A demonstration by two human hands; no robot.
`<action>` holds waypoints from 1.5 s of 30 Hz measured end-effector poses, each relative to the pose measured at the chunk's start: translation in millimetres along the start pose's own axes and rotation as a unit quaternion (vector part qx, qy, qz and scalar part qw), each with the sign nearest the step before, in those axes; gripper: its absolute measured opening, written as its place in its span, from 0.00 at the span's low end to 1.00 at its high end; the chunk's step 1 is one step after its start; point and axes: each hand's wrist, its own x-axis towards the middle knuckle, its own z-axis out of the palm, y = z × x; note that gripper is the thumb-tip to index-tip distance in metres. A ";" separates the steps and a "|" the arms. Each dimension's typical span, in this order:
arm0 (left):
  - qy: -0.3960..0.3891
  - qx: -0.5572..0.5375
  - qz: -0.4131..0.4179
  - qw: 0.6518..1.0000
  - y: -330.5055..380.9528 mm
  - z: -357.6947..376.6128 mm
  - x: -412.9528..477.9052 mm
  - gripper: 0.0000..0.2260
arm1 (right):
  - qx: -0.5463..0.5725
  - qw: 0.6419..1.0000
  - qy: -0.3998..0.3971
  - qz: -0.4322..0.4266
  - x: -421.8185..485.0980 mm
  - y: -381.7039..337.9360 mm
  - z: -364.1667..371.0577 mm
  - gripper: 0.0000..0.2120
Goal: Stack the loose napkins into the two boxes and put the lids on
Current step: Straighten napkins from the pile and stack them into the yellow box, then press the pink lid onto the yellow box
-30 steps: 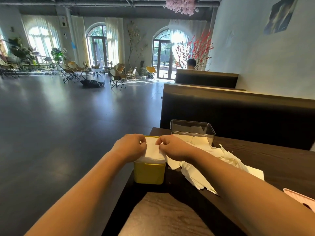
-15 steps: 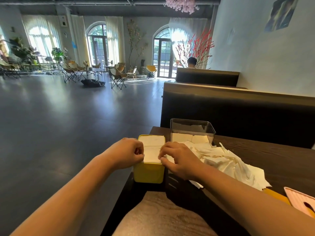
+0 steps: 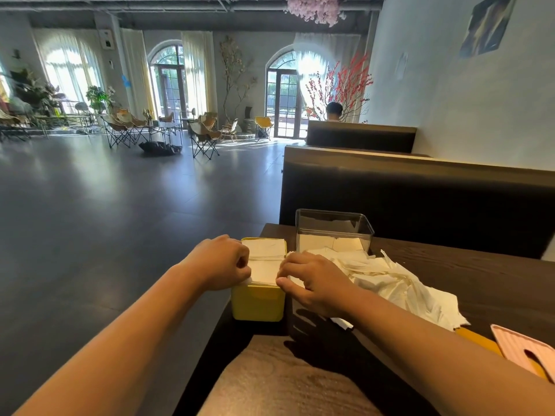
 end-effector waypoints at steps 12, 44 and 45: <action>0.041 -0.086 0.024 0.995 42.3 -16.5 1.9 0.06 | 0.232 0.956 0.117 0.138 -18.6 12.8 -21.6 0.09; -0.196 -0.209 0.060 0.956 442.1 99.2 55.2 0.18 | 0.035 0.788 0.007 0.615 -339.1 189.3 -107.2 0.28; -0.202 -0.214 0.046 0.955 447.3 103.3 55.4 0.17 | 0.035 0.788 0.012 0.614 -338.4 189.2 -106.7 0.27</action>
